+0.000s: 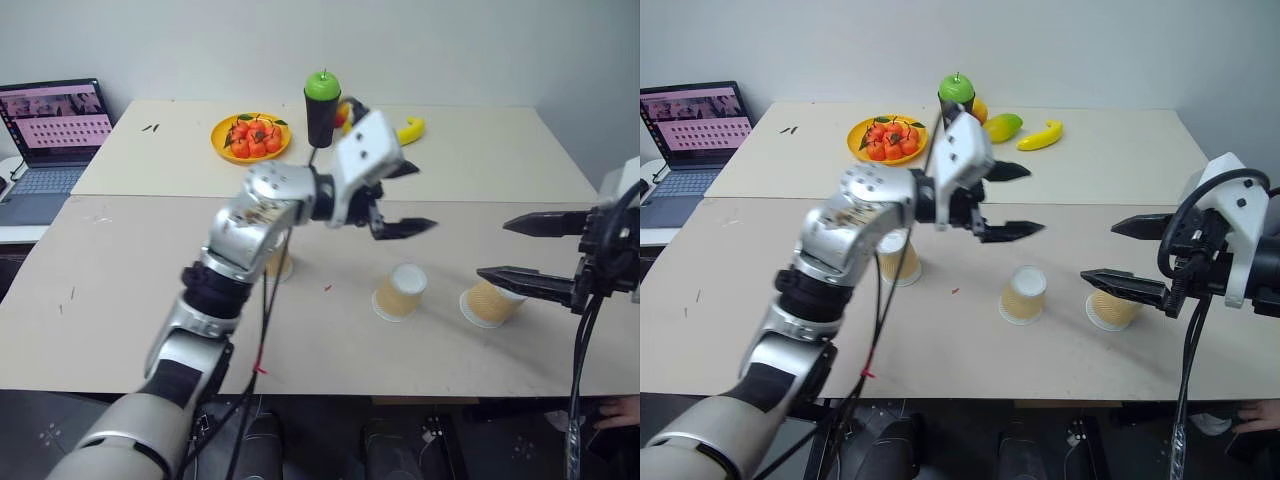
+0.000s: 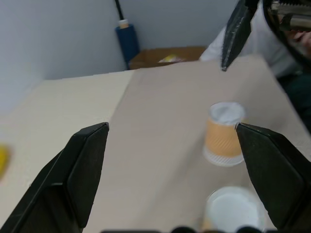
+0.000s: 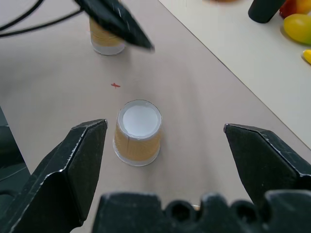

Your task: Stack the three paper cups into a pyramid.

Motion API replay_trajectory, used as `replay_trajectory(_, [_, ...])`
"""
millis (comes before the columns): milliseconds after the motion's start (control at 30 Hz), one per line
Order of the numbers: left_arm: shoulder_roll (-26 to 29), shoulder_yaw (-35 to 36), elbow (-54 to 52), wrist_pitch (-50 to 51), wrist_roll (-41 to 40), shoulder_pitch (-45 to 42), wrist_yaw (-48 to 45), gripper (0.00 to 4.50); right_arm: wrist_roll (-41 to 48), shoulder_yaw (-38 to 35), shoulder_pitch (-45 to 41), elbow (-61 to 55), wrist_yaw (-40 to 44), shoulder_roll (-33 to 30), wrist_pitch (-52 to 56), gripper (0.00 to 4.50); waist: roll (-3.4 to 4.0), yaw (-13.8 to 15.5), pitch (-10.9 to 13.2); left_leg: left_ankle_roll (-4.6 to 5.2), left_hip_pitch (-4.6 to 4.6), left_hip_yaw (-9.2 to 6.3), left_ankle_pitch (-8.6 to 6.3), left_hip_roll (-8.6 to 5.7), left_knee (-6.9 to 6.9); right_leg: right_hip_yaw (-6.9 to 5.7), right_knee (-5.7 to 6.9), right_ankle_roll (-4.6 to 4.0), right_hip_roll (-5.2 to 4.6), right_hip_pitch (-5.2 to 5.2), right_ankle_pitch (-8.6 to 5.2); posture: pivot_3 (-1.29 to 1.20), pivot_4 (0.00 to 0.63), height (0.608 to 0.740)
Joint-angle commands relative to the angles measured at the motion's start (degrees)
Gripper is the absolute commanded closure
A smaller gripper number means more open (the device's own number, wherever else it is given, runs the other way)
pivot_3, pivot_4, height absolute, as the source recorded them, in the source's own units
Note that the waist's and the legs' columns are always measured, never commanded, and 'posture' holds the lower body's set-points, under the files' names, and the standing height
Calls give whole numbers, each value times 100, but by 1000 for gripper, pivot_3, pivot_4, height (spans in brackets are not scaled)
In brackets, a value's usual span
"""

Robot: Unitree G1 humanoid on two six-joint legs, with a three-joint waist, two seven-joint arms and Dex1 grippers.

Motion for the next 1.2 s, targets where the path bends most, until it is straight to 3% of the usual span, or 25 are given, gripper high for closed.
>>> replay_trajectory(33, [410,304,-497,422,-156,-164,16,42,-113,284,-340,169,80,7,-407,0,-1,10,1,0,-2,0,0,0,1,0,-1,1,0,-1,0,0,150,732])
replay_trajectory(333, [1475,1113,-1513,2015,-572,-132,563,42,-588,1724,-1503,1006,556,295,-1111,0,-1,-4,3,0,-5,0,0,1,-2,0,-3,2,0,-4,-1,0,150,732])
replay_trajectory(500, [1769,1541,-2237,2532,-729,603,1040,42,-851,2233,-2028,1403,894,466,-1319,0,0,-9,3,-1,-4,0,0,1,-2,0,-2,3,0,-4,-1,0,150,732])
replay_trajectory(600, [1951,1688,-2690,2215,-630,1410,1238,42,-943,2374,-2195,1539,1107,495,-1387,0,0,-8,3,-1,-3,0,0,1,-4,1,0,-2,0,-5,1,0,150,732])
replay_trajectory(667, [1758,2066,-2907,2292,-905,1819,1394,42,-920,2386,-2262,1575,1244,481,-1368,0,-1,-1,4,-1,-4,0,-1,1,-3,1,0,-11,0,-5,6,0,150,732])
replay_trajectory(867, [1412,2482,-3039,1026,-746,3507,1717,42,-823,2196,-2159,1549,1754,174,-1250,0,-1,32,4,-4,-1,1,-3,1,-3,2,-2,-33,0,-3,18,0,150,732])
replay_trajectory(1200, [700,2077,-2469,-1003,-30,4950,2350,42,8,1485,-2082,1333,1576,212,-539,0,-2,38,4,-4,-1,2,-3,1,2,4,0,-44,1,-2,25,0,150,732])
